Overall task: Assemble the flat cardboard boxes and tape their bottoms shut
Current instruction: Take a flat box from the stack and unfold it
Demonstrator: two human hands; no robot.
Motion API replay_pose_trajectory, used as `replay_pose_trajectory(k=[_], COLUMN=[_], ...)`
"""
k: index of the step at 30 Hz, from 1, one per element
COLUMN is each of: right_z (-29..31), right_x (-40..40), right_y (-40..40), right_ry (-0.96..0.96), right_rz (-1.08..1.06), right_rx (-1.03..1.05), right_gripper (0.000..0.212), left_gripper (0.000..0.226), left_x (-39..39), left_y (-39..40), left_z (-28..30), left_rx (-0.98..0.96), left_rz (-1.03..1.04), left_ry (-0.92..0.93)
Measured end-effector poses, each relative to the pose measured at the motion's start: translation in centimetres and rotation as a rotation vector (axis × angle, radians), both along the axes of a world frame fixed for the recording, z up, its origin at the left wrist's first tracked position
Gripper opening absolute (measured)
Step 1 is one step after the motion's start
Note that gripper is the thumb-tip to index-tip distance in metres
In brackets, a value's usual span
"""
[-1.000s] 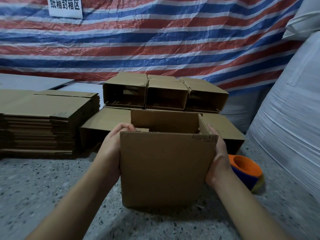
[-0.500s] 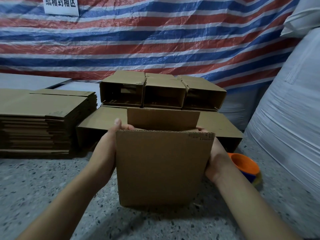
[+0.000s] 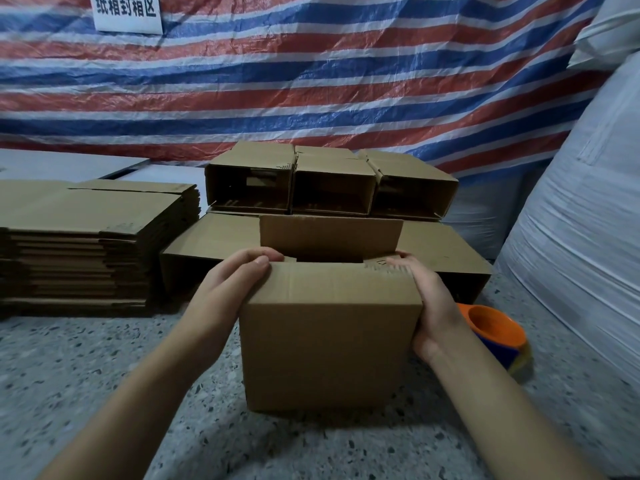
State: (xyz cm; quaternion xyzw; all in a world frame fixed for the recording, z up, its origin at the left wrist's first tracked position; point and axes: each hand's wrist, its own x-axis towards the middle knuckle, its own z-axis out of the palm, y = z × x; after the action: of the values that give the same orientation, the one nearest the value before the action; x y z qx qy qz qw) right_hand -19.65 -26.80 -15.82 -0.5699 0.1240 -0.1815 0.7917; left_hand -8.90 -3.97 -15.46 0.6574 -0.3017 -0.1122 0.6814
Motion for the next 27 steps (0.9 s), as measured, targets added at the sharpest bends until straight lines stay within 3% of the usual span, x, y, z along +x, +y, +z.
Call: replay_pose_trajectory(k=[2, 4, 9, 13, 17, 20, 24, 27], right_z=[0.0, 0.0, 0.3, 0.6, 0.7, 1.2, 1.2, 0.9], right_x=[-0.1, -0.5, -1.3, -1.2, -0.8, -0.7, -0.9, -1.0], right_y=[0.2, 0.4, 0.1, -0.3, -0.9, -1.1, -1.1, -1.0], right_ry=[-0.005, -0.061, -0.117, -0.113, -0.121, -0.136, -0.127, -0.11], right_rz=[0.008, 0.026, 0.142, 0.197, 0.191, 0.206, 0.174, 0.079], right_rx=[0.069, 0.061, -0.121, -0.192, -0.225, -0.275, -0.246, -0.263], right_gripper=[0.047, 0.052, 0.018, 0.031, 0.062, 0.06, 0.046, 0.023], left_gripper=[0.025, 0.025, 0.015, 0.04, 0.065, 0.075, 0.065, 0.029], left_x=[0.0, 0.1, -0.1, 0.0, 0.6, 1.0, 1.2, 0.8], left_y=[-0.3, -0.2, -0.5, -0.9, -0.5, -0.5, -0.2, -0.2], left_z=[0.1, 0.0, -0.2, -0.2, 0.3, 0.7, 0.4, 0.3], left_rx=[-0.002, -0.011, -0.086, -0.155, -0.117, -0.133, -0.149, -0.131], left_rz=[0.013, 0.017, 0.054, 0.065, -0.023, -0.054, -0.032, -0.008], left_ry=[0.015, 0.03, 0.082, 0.048, -0.064, -0.073, -0.023, -0.048])
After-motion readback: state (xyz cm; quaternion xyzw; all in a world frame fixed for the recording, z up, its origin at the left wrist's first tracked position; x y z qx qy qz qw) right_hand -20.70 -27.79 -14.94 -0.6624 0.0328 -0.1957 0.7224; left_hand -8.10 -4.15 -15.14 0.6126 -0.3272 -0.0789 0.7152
